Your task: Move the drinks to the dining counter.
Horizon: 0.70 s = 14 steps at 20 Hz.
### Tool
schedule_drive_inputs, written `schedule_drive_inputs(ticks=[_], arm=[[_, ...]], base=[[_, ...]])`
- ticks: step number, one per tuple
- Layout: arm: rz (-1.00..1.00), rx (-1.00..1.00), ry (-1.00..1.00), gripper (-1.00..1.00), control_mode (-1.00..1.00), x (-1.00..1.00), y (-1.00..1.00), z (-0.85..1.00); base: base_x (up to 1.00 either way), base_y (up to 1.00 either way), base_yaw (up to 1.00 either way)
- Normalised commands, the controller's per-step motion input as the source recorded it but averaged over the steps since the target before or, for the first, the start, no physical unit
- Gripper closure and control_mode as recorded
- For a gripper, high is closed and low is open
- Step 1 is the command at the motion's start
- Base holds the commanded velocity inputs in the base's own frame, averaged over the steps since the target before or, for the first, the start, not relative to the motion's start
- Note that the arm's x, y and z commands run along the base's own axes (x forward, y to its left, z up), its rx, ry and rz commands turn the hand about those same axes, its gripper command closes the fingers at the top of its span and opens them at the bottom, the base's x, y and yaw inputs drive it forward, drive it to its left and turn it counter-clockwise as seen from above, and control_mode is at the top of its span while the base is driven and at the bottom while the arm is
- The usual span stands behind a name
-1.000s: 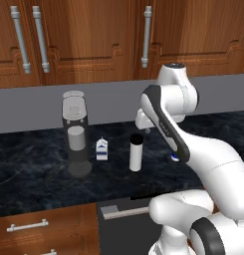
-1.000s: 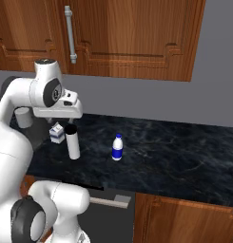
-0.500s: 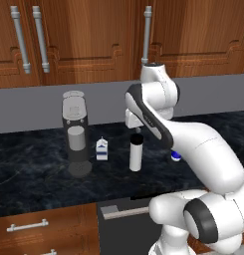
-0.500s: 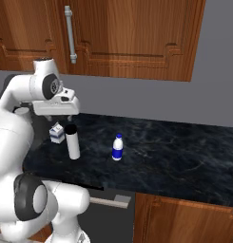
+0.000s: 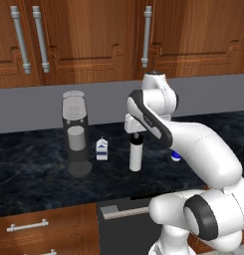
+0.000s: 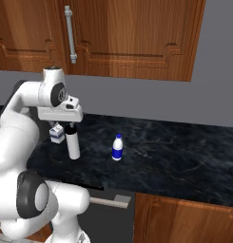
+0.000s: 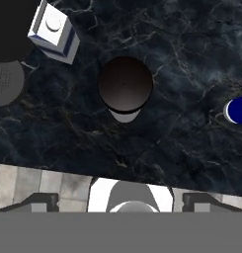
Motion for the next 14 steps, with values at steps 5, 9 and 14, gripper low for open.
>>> schedule_drive_inputs(ticks=[5, 9, 14], arm=[[0.0, 0.02, 0.03, -1.0, -1.0, 0.09, 0.0, -0.1], [0.0, 0.0, 0.05, -1.0, -1.0, 0.24, 0.0, 0.0], [0.0, 0.0, 0.0, -1.0, -1.0, 0.25, 0.0, 0.0]], base=[[0.0, 0.0, 0.0], [0.0, 0.0, 0.0], [0.0, 0.0, 0.0]])
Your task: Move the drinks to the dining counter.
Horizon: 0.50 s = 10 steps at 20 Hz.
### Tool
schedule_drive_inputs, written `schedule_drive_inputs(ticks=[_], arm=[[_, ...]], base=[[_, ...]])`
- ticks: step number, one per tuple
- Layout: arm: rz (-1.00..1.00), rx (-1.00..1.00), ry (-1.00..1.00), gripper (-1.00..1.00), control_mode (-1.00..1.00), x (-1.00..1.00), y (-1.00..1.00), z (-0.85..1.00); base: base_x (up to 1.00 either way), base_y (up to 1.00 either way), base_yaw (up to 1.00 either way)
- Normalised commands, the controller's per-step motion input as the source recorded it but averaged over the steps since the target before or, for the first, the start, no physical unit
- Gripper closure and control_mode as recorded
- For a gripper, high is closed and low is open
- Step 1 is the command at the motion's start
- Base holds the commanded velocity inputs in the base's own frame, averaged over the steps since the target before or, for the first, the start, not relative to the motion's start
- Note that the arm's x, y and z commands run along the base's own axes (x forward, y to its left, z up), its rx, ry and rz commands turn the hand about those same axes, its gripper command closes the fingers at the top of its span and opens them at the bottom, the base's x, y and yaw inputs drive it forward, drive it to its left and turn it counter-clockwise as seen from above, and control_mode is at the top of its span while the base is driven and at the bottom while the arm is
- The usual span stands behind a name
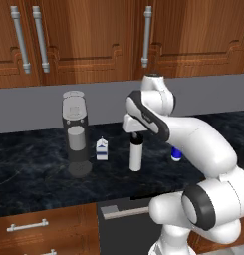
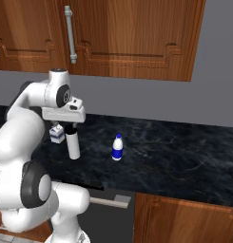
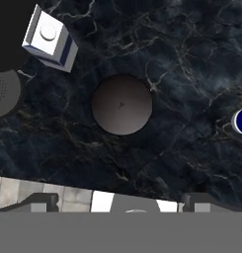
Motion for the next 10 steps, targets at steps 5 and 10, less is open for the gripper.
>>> schedule_drive_inputs(ticks=[5, 10], arm=[[0.0, 0.0, 0.0, -1.0, -1.0, 0.2, 0.0, -0.06], [0.0, 0.0, 0.0, -1.0, -1.0, 0.21, 0.0, -0.11]], base=[[0.0, 0.0, 0.0], [0.0, 0.0, 0.0]])
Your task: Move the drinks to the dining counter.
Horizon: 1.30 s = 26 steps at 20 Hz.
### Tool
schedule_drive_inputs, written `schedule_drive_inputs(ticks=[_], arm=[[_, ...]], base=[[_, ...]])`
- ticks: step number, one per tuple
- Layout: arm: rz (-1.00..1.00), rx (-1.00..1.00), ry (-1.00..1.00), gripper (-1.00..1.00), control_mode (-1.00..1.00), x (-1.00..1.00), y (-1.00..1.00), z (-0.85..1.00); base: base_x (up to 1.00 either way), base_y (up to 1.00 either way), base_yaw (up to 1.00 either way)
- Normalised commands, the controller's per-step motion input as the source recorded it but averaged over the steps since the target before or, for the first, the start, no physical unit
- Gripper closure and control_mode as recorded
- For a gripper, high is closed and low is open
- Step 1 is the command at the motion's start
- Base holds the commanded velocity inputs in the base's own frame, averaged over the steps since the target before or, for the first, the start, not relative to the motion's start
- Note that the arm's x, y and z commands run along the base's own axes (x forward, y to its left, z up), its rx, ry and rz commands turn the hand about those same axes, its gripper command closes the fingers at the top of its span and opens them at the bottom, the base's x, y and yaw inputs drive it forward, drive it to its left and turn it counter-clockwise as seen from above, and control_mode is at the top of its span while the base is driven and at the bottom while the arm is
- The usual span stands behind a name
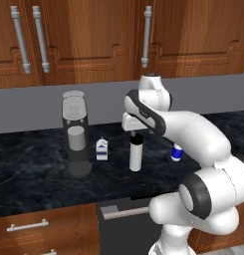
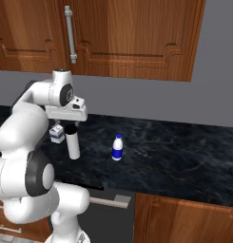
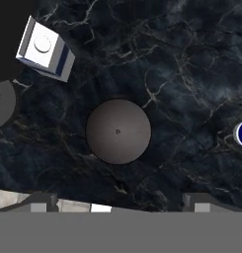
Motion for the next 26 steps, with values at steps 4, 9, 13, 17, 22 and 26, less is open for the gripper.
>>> schedule_drive_inputs(ticks=[4, 9, 13, 17, 22, 26], arm=[[0.0, 0.0, 0.0, -1.0, -1.0, 0.23, 0.0, -0.17], [0.0, 0.0, 0.0, -1.0, -1.0, 0.27, 0.0, -0.21], [0.0, 0.0, 0.0, -1.0, -1.0, 0.21, 0.0, -0.19], [0.0, 0.0, 0.0, -1.0, -1.0, 0.11, 0.0, -0.04], [0.0, 0.0, 0.0, -1.0, -1.0, -0.1, 0.0, 0.0], [0.0, 0.0, 0.0, -1.0, -1.0, -0.11, 0.0, -0.04]], base=[[0.0, 0.0, 0.0], [0.0, 0.0, 0.0], [0.0, 0.0, 0.0], [0.0, 0.0, 0.0], [0.0, 0.0, 0.0], [0.0, 0.0, 0.0]])
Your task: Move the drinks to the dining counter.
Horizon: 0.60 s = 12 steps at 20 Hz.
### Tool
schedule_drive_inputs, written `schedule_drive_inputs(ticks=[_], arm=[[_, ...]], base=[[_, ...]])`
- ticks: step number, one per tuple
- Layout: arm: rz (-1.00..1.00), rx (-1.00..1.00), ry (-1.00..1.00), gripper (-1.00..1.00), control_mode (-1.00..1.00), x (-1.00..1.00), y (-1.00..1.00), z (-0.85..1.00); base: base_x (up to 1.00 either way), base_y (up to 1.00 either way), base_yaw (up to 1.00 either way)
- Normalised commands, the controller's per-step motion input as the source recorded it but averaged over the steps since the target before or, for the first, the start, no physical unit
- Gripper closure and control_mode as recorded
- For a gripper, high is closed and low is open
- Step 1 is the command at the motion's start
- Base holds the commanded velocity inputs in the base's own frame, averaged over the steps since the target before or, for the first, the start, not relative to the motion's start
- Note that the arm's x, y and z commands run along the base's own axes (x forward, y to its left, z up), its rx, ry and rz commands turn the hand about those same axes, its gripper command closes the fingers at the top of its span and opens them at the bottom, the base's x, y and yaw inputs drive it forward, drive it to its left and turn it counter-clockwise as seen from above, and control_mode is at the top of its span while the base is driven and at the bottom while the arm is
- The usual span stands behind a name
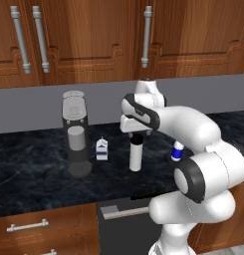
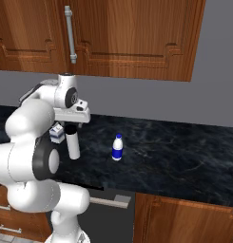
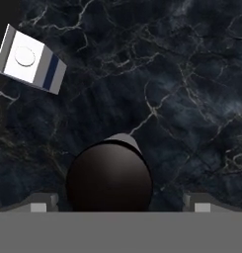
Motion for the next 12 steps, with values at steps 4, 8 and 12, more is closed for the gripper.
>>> schedule_drive_inputs(ticks=[4, 8, 12], arm=[[0.0, 0.0, 0.0, -1.0, -1.0, -0.11, 0.0, -0.13], [0.0, 0.0, 0.0, -1.0, -1.0, 0.0, 0.04, -0.27], [0.0, 0.0, 0.0, -1.0, -1.0, 0.0, 0.07, -0.28]], base=[[0.0, 0.0, 0.0], [0.0, 0.0, 0.0], [0.0, 0.0, 0.0]])
